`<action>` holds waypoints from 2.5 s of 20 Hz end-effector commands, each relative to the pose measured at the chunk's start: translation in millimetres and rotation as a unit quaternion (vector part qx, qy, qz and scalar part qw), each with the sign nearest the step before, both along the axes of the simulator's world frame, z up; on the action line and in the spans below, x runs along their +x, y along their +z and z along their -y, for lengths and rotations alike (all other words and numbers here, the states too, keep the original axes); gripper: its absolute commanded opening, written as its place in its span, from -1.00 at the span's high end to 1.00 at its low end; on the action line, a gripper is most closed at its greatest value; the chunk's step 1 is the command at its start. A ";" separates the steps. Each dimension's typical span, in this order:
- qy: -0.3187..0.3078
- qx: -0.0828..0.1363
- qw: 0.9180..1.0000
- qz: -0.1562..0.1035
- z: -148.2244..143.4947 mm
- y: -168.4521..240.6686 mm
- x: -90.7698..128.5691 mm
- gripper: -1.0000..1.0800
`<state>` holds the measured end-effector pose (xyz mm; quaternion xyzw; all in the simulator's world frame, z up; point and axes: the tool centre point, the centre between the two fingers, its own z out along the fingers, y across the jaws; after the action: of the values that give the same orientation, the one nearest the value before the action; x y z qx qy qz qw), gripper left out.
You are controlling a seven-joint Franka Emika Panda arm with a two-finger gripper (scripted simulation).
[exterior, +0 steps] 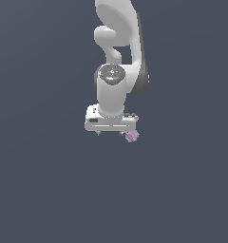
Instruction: Pick up the object and move it to a goal position.
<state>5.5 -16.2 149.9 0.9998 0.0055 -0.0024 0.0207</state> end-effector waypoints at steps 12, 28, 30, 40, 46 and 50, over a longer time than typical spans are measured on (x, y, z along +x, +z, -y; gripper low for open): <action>0.136 0.009 0.991 -0.003 -54.4 -29.8 -25.1 -0.92; 0.292 0.020 0.956 -0.004 -114.5 -59.6 -63.2 -0.92; 0.289 0.020 0.957 -0.004 -114.0 -59.3 -62.7 -0.92; 0.291 0.021 0.956 -0.004 -114.5 -91.2 -64.3 -0.92; 0.292 0.021 0.956 -0.004 -114.7 -108.8 -63.9 -0.92; 0.292 0.021 0.956 -0.004 -114.7 -109.9 -63.7 1.00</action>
<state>-58.2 98.4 40.9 0.9547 0.2977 0.0001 0.0000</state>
